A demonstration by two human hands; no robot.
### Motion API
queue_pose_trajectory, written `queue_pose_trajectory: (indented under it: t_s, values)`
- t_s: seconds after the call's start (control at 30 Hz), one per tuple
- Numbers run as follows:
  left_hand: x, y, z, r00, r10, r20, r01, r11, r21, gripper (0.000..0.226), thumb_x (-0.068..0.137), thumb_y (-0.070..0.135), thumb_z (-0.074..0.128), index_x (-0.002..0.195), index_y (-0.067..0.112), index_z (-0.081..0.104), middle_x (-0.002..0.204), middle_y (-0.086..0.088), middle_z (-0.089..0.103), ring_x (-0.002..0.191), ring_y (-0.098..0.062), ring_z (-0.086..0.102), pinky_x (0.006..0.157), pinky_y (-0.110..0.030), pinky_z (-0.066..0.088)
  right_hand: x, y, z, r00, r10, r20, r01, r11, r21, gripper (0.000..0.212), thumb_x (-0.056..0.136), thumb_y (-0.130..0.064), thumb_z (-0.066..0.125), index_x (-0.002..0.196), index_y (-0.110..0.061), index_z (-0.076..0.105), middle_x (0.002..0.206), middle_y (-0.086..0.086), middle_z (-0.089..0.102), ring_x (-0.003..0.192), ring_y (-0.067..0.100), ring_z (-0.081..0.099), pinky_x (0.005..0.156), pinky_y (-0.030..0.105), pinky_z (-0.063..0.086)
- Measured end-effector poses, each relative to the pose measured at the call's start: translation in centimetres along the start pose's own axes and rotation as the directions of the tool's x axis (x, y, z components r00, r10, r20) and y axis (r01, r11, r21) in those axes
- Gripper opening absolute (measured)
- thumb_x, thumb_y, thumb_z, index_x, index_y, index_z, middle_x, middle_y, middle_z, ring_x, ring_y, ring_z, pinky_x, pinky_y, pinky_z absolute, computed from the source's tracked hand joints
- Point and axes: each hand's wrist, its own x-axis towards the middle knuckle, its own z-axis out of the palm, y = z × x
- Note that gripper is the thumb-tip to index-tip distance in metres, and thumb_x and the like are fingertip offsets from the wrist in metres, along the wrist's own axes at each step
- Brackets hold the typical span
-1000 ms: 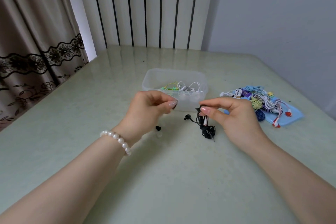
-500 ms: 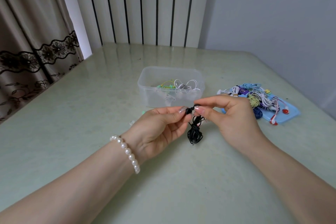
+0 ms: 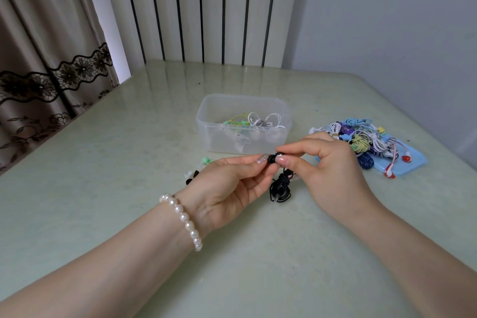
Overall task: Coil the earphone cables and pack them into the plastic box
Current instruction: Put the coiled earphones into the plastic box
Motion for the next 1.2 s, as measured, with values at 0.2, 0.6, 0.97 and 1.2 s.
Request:
queue_pose_trajectory:
  t_s: [0.2, 0.6, 0.97, 1.2]
  values:
    - [-0.2, -0.1, 0.1, 1.000, -0.008, -0.001, 0.008, 1.000, 0.001, 0.015, 0.083, -0.006, 0.052, 0.088, -0.006, 0.066, 0.083, -0.013, 0.071, 0.068, -0.014, 0.070, 0.064, -0.022, 0.057, -0.1, 0.1, 0.5, 0.999, -0.018, -0.039, 0.017, 0.999, -0.047, 0.025, 0.073, -0.019, 0.073, 0.076, -0.042, 0.067, 0.085, 0.000, 0.062, 0.096, 0.035, 0.054, 0.090, 0.048, 0.042]
    - [-0.4, -0.2, 0.6, 1.000, 0.009, 0.002, -0.009, 1.000, -0.001, 0.017, 0.083, -0.004, 0.052, 0.087, -0.002, 0.068, 0.080, -0.010, 0.071, 0.070, -0.012, 0.069, 0.071, -0.023, 0.055, -0.4, -0.4, 1.4, 0.926, -0.287, -0.246, 0.211, 0.933, -0.292, 0.007, 0.068, -0.019, 0.067, 0.071, -0.016, 0.073, 0.069, -0.021, 0.048, 0.080, 0.008, 0.046, 0.075, 0.029, 0.023]
    - [-0.6, 0.2, 0.6, 0.999, 0.031, 0.029, -0.031, 1.000, -0.005, 0.019, 0.072, 0.000, 0.056, 0.088, -0.001, 0.067, 0.079, -0.009, 0.070, 0.069, -0.012, 0.068, 0.071, -0.022, 0.054, -0.3, 0.3, 1.4, 0.876, -0.433, -0.211, 0.354, 0.876, -0.328, 0.018, 0.079, -0.021, 0.058, 0.082, -0.013, 0.074, 0.068, -0.005, 0.068, 0.082, 0.012, 0.049, 0.078, 0.031, 0.026]
    - [-0.7, -0.1, 0.7, 0.998, 0.064, 0.028, -0.064, 0.998, 0.006, 0.018, 0.086, -0.002, 0.050, 0.094, -0.002, 0.066, 0.088, -0.012, 0.069, 0.074, -0.013, 0.068, 0.075, -0.022, 0.054, -0.2, 0.3, 0.8, 0.944, -0.250, -0.216, 0.205, 0.956, -0.208, 0.018, 0.073, -0.031, 0.062, 0.082, -0.021, 0.074, 0.073, -0.011, 0.056, 0.082, -0.004, 0.045, 0.081, 0.025, 0.028]
